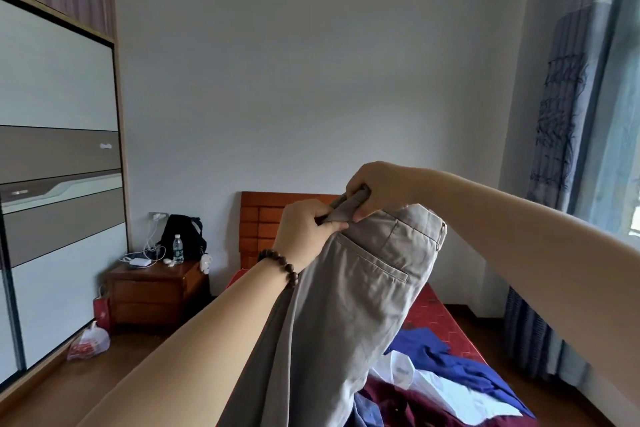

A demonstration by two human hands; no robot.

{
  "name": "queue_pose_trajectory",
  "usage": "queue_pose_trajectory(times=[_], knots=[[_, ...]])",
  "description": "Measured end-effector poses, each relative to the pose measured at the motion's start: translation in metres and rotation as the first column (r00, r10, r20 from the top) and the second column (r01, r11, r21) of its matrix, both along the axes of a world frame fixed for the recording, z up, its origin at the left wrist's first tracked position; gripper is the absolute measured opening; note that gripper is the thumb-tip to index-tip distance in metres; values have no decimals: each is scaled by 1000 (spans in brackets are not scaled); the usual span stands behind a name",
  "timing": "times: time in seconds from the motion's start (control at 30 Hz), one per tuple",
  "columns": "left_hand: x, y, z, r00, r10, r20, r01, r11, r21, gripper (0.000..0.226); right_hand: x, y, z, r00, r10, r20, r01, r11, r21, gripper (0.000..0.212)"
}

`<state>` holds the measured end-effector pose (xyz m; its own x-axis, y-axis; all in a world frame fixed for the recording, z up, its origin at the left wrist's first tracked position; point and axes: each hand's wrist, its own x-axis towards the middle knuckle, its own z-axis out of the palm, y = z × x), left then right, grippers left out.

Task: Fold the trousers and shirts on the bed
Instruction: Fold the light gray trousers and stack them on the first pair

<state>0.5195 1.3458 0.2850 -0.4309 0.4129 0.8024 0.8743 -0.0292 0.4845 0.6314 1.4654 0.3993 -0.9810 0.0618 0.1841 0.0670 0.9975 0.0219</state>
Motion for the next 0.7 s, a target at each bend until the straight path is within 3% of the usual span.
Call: queue_pose_trajectory(times=[0.1, 0.23, 0.43, 0.6, 0.7], knots=[[-6, -15, -20, 999, 2, 38, -4, 999, 47, 20, -9, -7, -10, 997, 43, -64, -41, 998, 40, 14], [-17, -40, -75, 969, 33, 245, -32, 999, -8, 20, -19, -9, -15, 978, 81, -191, -57, 990, 125, 8], [-17, -52, -150, 937, 14, 350, 11, 998, -68, 21, -29, -11, -16, 978, 35, -206, -14, 994, 106, 3], [-18, -39, -197, 854, 1, 521, 196, 926, -322, 19, -18, -8, -25, 965, -60, -255, 73, 996, 42, 10], [-20, -32, -215, 871, 23, 490, 241, 850, -468, 12, 3, 3, -36, 952, -107, -286, 131, 989, 68, 14]])
